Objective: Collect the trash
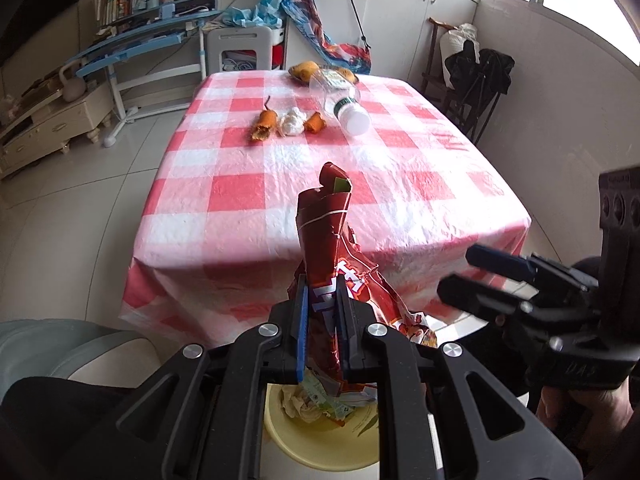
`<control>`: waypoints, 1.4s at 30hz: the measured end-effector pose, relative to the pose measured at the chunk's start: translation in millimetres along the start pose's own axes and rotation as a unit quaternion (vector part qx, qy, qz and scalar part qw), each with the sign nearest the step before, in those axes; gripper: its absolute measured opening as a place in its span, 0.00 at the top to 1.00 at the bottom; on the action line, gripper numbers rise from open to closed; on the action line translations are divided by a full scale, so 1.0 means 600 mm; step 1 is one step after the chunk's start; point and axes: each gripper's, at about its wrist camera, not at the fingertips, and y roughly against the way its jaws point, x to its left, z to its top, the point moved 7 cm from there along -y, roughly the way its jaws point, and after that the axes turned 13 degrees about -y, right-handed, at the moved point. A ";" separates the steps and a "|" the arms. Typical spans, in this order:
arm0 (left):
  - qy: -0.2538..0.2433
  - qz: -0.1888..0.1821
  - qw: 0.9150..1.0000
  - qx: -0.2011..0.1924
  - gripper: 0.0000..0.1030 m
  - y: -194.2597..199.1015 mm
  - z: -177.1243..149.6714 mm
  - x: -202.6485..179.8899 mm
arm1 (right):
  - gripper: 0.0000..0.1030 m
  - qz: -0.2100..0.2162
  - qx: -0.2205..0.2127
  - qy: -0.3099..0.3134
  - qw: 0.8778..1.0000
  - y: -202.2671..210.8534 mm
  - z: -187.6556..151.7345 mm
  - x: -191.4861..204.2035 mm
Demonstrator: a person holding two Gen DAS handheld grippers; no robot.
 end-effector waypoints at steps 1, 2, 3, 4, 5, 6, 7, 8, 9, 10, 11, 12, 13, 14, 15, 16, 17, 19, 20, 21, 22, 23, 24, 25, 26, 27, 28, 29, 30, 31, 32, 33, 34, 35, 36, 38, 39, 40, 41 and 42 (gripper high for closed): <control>-0.006 -0.007 1.000 0.015 0.89 -0.007 -0.009 -0.009 | 0.35 0.001 -0.005 -0.006 1.000 0.003 0.002 -0.002; -0.012 -0.016 0.999 0.033 0.89 -0.015 -0.020 -0.018 | 0.34 0.003 -0.009 -0.013 1.000 0.004 0.005 -0.004; -0.019 -0.021 0.998 0.050 0.88 -0.024 -0.029 -0.027 | 0.34 0.005 -0.012 -0.020 1.000 0.006 0.009 -0.006; -0.027 -0.025 0.997 0.066 0.87 -0.032 -0.038 -0.035 | 0.34 0.006 -0.016 -0.028 0.999 0.008 0.012 -0.010; -0.035 -0.029 0.996 0.080 0.84 -0.038 -0.045 -0.042 | 0.34 0.008 -0.019 -0.036 0.999 0.010 0.015 -0.014; -0.043 -0.031 0.994 0.091 0.81 -0.043 -0.052 -0.048 | 0.34 0.011 -0.022 -0.044 0.999 0.011 0.016 -0.016; -0.050 -0.028 0.994 0.095 0.80 -0.045 -0.055 -0.053 | 0.34 0.013 -0.023 -0.051 0.998 0.013 0.018 -0.019; -0.053 -0.027 0.994 0.096 0.75 -0.045 -0.056 -0.054 | 0.34 0.015 -0.025 -0.057 0.998 0.014 0.020 -0.023; -0.054 -0.026 0.994 0.096 0.69 -0.044 -0.055 -0.054 | 0.34 0.017 -0.025 -0.063 0.998 0.014 0.021 -0.025; -0.053 -0.025 0.994 0.094 0.67 -0.044 -0.055 -0.054 | 0.34 0.018 -0.025 -0.067 0.997 0.014 0.021 -0.028; -0.051 -0.023 0.994 0.093 0.63 -0.042 -0.054 -0.053 | 0.34 0.018 -0.025 -0.070 0.997 0.014 0.021 -0.029; -0.048 -0.023 0.994 0.094 0.61 -0.042 -0.055 -0.052 | 0.34 0.018 -0.026 -0.071 0.997 0.015 0.022 -0.031; -0.046 -0.024 0.994 0.095 0.61 -0.042 -0.056 -0.051 | 0.33 0.019 -0.026 -0.072 0.997 0.016 0.022 -0.032; -0.046 -0.023 0.994 0.096 0.61 -0.043 -0.055 -0.050 | 0.33 0.019 -0.025 -0.072 0.997 0.016 0.022 -0.031; -0.045 -0.019 0.994 0.095 0.60 -0.043 -0.054 -0.048 | 0.33 0.019 -0.025 -0.071 0.997 0.016 0.022 -0.032; -0.044 -0.015 0.995 0.093 0.59 -0.043 -0.052 -0.045 | 0.33 0.019 -0.026 -0.071 0.997 0.016 0.022 -0.032; -0.042 -0.011 0.995 0.089 0.57 -0.041 -0.050 -0.043 | 0.33 0.020 -0.026 -0.071 0.997 0.017 0.021 -0.032; -0.033 -0.002 0.997 0.074 0.51 -0.034 -0.042 -0.034 | 0.33 0.020 -0.028 -0.072 0.997 0.018 0.022 -0.033; -0.027 0.003 0.997 0.066 0.47 -0.030 -0.038 -0.028 | 0.33 0.020 -0.028 -0.072 0.997 0.018 0.021 -0.034; -0.019 0.009 0.998 0.057 0.43 -0.025 -0.034 -0.021 | 0.33 0.019 -0.028 -0.072 0.997 0.018 0.021 -0.034; -0.011 0.015 0.999 0.048 0.41 -0.021 -0.030 -0.014 | 0.33 0.017 -0.028 -0.070 0.997 0.018 0.020 -0.034; -0.001 0.019 0.999 0.041 0.39 -0.018 -0.025 -0.006 | 0.33 0.015 -0.027 -0.069 0.997 0.017 0.019 -0.034; 0.011 0.024 0.999 0.034 0.37 -0.014 -0.022 0.002 | 0.33 0.011 -0.026 -0.067 0.997 0.016 0.018 -0.034; 0.023 0.028 0.999 0.028 0.36 -0.012 -0.020 0.011 | 0.33 0.008 -0.024 -0.064 0.998 0.013 0.018 -0.034; 0.036 0.031 0.999 0.024 0.35 -0.009 -0.019 0.020 | 0.33 0.004 -0.023 -0.062 0.998 0.010 0.016 -0.033; 0.050 0.033 0.998 0.019 0.34 -0.007 -0.018 0.029 | 0.33 0.000 -0.021 -0.059 0.998 0.007 0.016 -0.031; 0.063 0.034 0.997 0.015 0.33 -0.005 -0.016 0.037 | 0.33 -0.003 -0.019 -0.055 0.998 0.005 0.014 -0.030; 0.075 0.033 0.997 0.011 0.32 -0.002 -0.016 0.044 | 0.33 -0.006 -0.018 -0.050 0.999 0.002 0.013 -0.028; 0.086 0.032 0.996 0.007 0.32 0.000 -0.015 0.050 | 0.33 -0.009 -0.017 -0.044 0.999 0.000 0.012 -0.025; 0.095 0.032 0.995 0.003 0.32 0.001 -0.014 0.056 | 0.33 -0.010 -0.015 -0.040 0.999 -0.002 0.010 -0.023; 0.103 0.033 0.994 0.000 0.31 0.003 -0.014 0.061 | 0.33 -0.011 -0.013 -0.036 0.999 -0.004 0.009 -0.021; 0.111 0.034 0.993 -0.002 0.30 0.005 -0.014 0.066 | 0.33 -0.011 -0.012 -0.034 0.999 -0.006 0.010 -0.020; 0.118 0.035 0.992 -0.005 0.29 0.006 -0.015 0.069 | 0.31 -0.013 -0.011 -0.033 0.999 -0.008 0.013 -0.021; 0.126 0.037 0.991 -0.007 0.27 0.007 -0.015 0.074 | 0.30 -0.018 -0.014 -0.033 0.999 -0.008 0.021 -0.024; 0.132 0.037 0.990 -0.009 0.26 0.008 -0.016 0.077 | 0.28 -0.028 -0.019 -0.035 0.999 -0.008 0.031 -0.030; 0.142 0.033 0.989 -0.011 0.26 0.008 -0.017 0.080 | 0.24 -0.057 -0.024 -0.045 0.997 -0.013 0.057 -0.052; 0.145 0.032 0.989 -0.010 0.26 0.007 -0.017 0.081 | 0.23 -0.075 -0.026 -0.049 0.996 -0.016 0.073 -0.066; 0.146 0.031 0.989 -0.010 0.26 0.006 -0.016 0.081 | 0.21 -0.092 -0.028 -0.053 0.994 -0.020 0.092 -0.082; 0.147 0.030 0.989 -0.010 0.26 0.005 -0.016 0.080 | 0.19 -0.111 -0.028 -0.056 0.992 -0.024 0.109 -0.099; 0.147 0.028 0.989 -0.010 0.26 0.004 -0.016 0.080 | 0.17 -0.131 -0.025 -0.057 0.989 -0.030 0.126 -0.117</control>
